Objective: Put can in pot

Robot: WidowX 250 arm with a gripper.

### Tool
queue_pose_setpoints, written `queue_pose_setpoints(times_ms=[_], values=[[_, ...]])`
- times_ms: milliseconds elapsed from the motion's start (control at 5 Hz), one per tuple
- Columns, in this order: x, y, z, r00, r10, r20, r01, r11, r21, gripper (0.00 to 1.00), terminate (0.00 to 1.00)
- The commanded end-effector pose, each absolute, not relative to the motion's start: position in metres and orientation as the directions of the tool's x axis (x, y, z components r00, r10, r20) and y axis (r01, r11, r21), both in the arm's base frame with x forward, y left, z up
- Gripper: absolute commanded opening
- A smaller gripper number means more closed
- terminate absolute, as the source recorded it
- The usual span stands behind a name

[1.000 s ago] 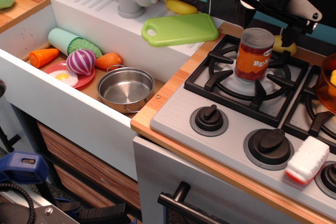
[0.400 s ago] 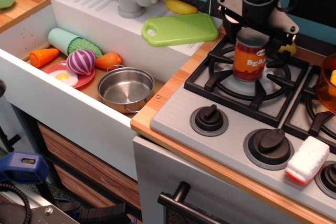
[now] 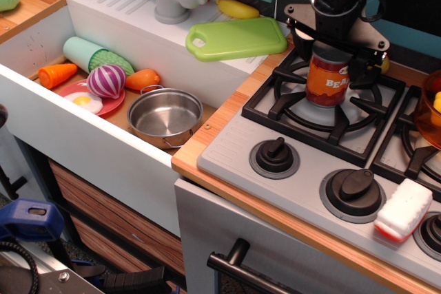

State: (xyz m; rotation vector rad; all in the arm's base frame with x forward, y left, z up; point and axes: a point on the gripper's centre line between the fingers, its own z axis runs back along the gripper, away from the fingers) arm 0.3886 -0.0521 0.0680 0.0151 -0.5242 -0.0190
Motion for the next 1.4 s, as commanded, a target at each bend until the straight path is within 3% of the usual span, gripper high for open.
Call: queue_pose_setpoints(times_ms=[0,400,600,800,1200], values=[[0.390,-0.050,0.075,0.854,-0.011,0.520,0.002,1.000,0.018,0.00,0.00],[0.365,0.034,0.131,0.885,-0.156,0.438,0.054,0.970,0.237,0.00,0.00],[0.356,0.079,0.130,0.879,-0.194,0.436,0.073,0.957,0.280,0.00,0.00],[0.350,0.106,0.108,0.875,-0.189,0.446,0.065,0.958,0.278,0.00,0.00],[0.336,0.123,0.061,0.891,-0.129,0.436,0.065,0.985,0.158,0.00,0.00]])
